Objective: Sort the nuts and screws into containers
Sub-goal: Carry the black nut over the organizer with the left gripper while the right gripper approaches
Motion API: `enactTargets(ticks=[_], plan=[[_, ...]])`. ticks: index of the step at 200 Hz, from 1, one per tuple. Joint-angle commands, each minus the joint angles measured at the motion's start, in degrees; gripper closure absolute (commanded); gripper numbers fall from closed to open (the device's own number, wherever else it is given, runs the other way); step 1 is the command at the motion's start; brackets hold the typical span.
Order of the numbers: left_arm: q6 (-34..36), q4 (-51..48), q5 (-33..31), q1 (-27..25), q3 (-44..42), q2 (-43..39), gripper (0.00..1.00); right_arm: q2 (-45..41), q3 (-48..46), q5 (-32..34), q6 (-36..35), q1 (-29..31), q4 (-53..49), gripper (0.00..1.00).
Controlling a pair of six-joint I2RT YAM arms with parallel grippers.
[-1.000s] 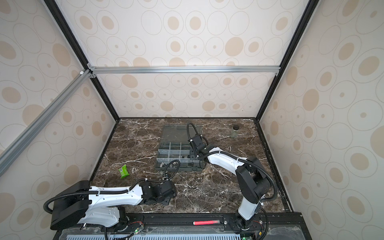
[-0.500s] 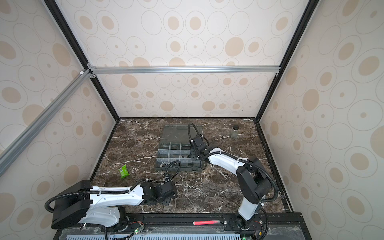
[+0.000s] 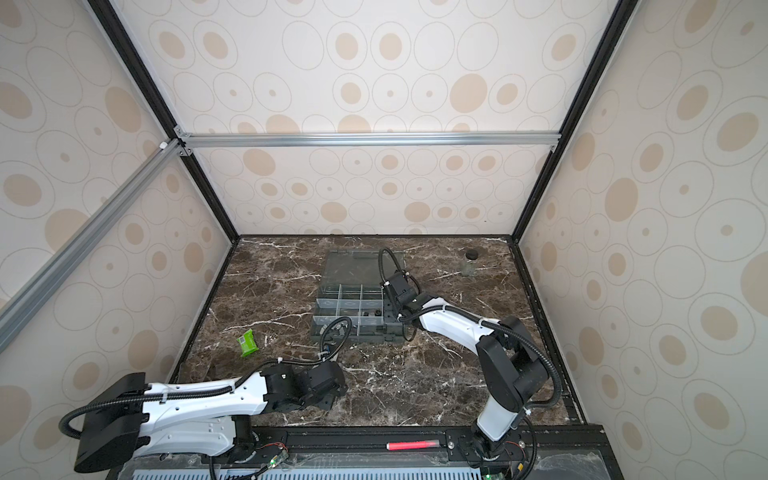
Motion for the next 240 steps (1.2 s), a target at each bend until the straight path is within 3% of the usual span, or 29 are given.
enactTargets(ticks=[1, 53, 82, 107, 173, 240], plan=[[1.25, -1.70, -3.31, -0.06, 3.19, -2.94, 0.79, -2.49, -1.04, 1.50, 0.78, -0.63, 0.65, 0.59], [13.69, 6.17, -2.96, 8.34, 14.59, 3.67, 0.78, -4.47, -1.18, 2.51, 0.80, -0.87, -0.41, 0.59], [21.59, 13.14, 0.96, 16.28, 22.57, 11.90, 0.78, -6.92, -2.18, 3.77, 0.56, -0.87, -1.40, 0.59], [26.42, 14.89, 2.82, 20.15, 31.08, 20.56, 0.79, -9.07, -2.33, 5.96, -0.12, -0.94, -3.88, 0.59], [28.10, 15.60, 9.61, 25.15, 44.33, 35.44, 0.78, -14.82, -4.46, 9.24, -0.33, -1.20, -5.12, 0.57], [27.43, 16.97, 11.06, 26.43, 44.84, 38.66, 0.73, -15.66, -4.40, 9.48, -1.27, -1.55, -5.53, 0.57]])
